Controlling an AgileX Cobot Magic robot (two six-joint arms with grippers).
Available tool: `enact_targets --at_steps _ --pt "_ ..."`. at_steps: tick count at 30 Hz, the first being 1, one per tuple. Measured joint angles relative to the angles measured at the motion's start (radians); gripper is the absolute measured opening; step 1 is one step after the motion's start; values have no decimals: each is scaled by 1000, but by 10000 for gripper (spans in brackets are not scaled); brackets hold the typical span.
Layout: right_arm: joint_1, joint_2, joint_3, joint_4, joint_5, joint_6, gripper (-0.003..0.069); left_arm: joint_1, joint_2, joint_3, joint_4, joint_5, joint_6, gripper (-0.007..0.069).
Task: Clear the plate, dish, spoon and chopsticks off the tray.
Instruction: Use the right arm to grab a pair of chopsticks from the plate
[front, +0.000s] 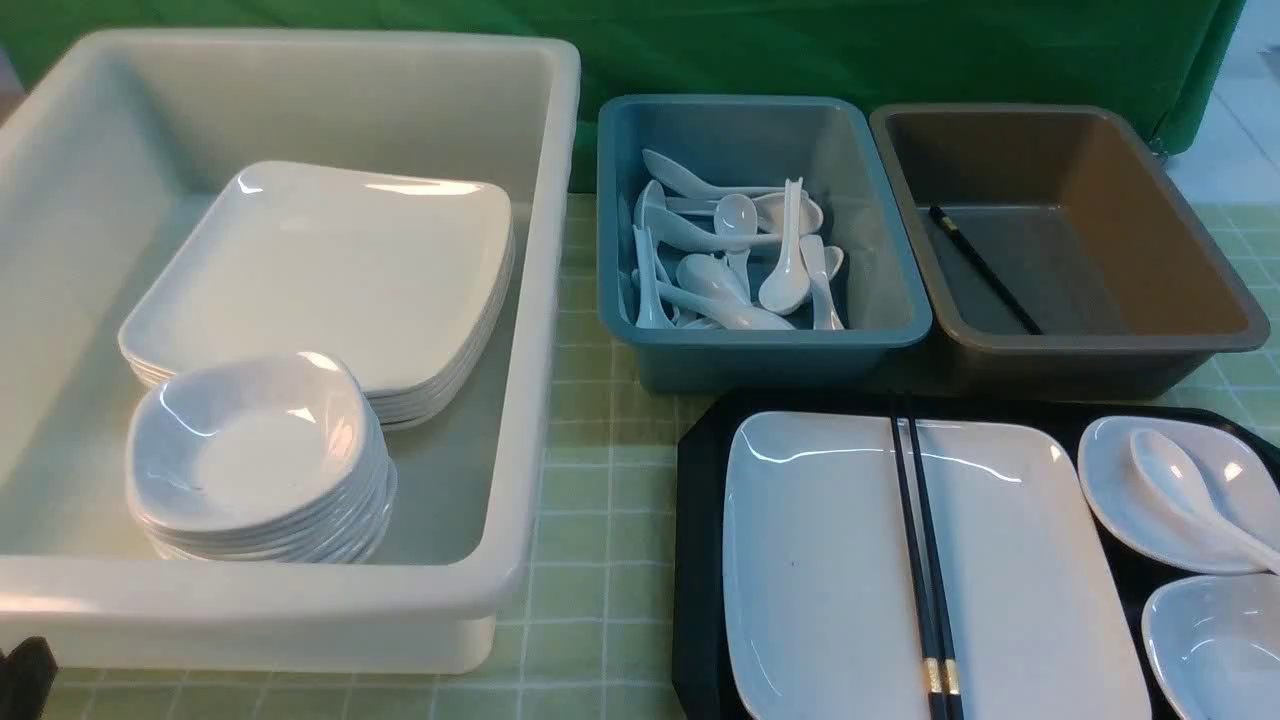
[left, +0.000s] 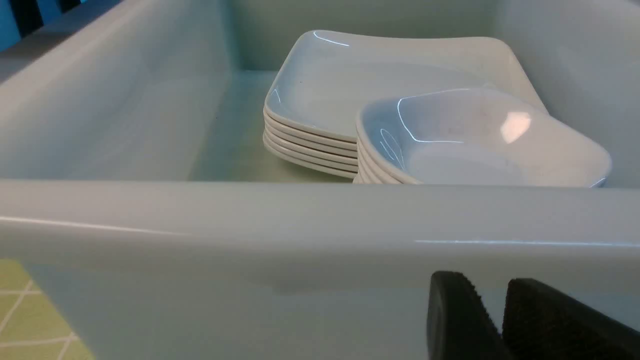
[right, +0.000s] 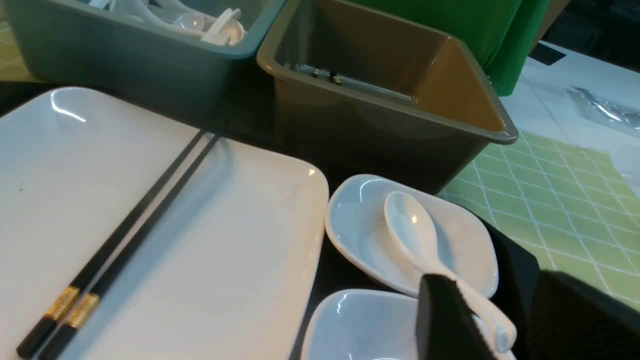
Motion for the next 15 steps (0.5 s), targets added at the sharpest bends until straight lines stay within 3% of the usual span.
enact_targets --at_steps 15 --pt "0 0 0 0 0 0 247 0 0 0 0 0 0 148"
